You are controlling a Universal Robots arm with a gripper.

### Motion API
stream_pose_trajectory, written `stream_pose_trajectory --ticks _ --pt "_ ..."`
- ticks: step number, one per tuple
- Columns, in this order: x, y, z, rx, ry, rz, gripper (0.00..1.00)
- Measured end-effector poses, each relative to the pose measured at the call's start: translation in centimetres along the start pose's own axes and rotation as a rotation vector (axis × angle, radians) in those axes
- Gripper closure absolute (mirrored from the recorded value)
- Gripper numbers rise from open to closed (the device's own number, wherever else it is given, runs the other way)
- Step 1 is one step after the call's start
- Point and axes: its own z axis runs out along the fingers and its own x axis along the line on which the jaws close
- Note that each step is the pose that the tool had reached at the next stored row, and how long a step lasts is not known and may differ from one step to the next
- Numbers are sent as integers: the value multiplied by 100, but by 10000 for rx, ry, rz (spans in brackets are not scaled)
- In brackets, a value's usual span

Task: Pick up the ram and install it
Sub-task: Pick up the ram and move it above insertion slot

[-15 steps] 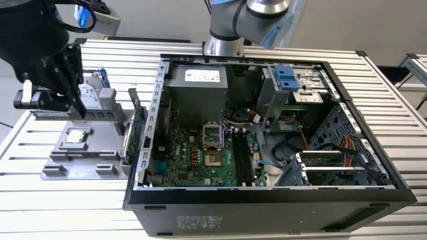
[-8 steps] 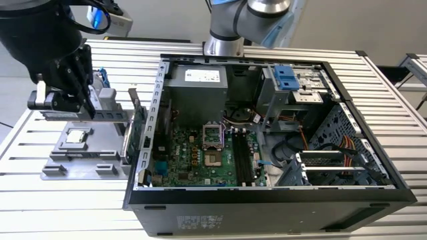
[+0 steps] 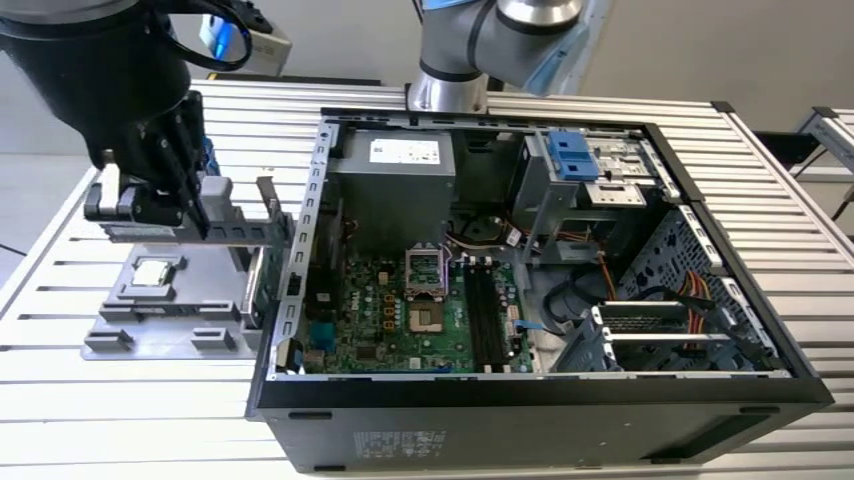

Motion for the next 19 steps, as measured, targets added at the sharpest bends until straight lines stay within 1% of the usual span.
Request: stream_pose_trajectory --ticks 19 --pt "22 -358 -1 -116 2 2 100"
